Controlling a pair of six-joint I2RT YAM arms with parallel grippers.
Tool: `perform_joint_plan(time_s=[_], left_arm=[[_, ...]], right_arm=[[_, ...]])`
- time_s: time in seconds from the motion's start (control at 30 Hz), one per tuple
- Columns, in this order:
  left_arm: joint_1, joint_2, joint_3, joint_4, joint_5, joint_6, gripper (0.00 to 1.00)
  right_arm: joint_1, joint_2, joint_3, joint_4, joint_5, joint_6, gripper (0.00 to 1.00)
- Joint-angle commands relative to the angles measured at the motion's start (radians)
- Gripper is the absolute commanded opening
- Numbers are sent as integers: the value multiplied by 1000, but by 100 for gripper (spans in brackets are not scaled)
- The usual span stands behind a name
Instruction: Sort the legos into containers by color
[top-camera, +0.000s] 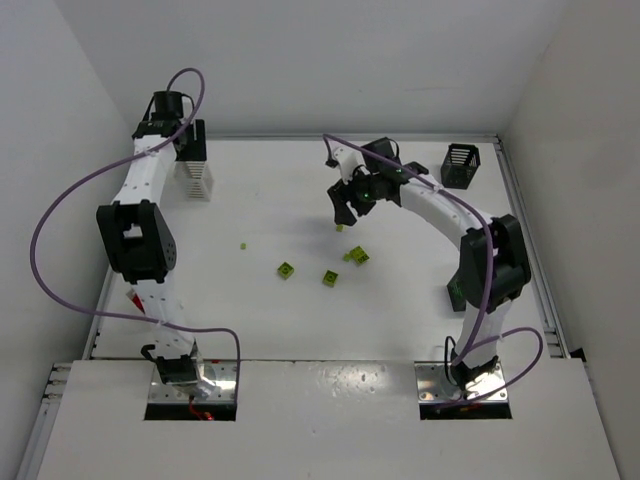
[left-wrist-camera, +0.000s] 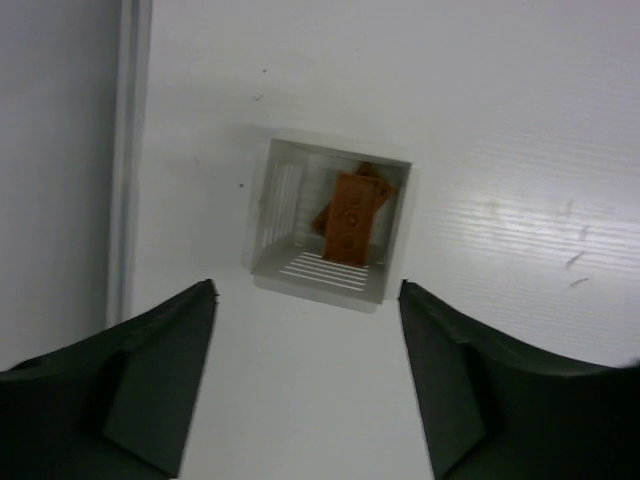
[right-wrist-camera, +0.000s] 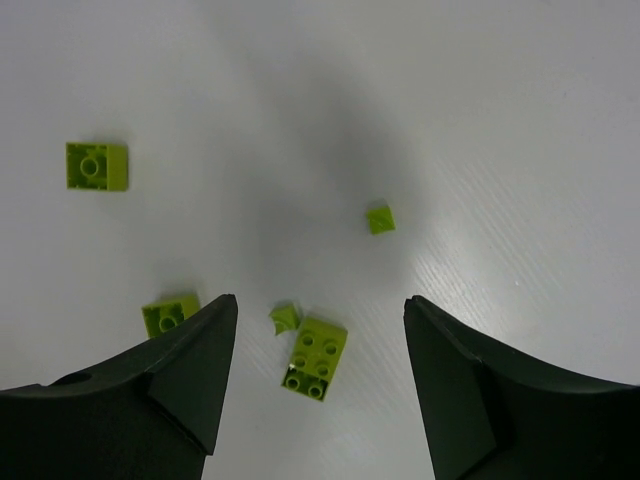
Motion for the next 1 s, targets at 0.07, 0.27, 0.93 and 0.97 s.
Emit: perform_joint_plan(time_s=[0.07,0.27,0.93,0.97], left_arm=[[53,-211,-21,60,186,-194,71],[92,-385,-132,57,571,-129,71],[84,-756,-597,-10,993,98,97],[84,-772,-625,15,976,85,97]], right_arm=[[18,-35,38,-126,-131,-174,69],[118,-52,-43,-71,-123,-271,71],[259,273,261,-226,-421,-819,79],[259,274,262,-240,-421,-819,80]])
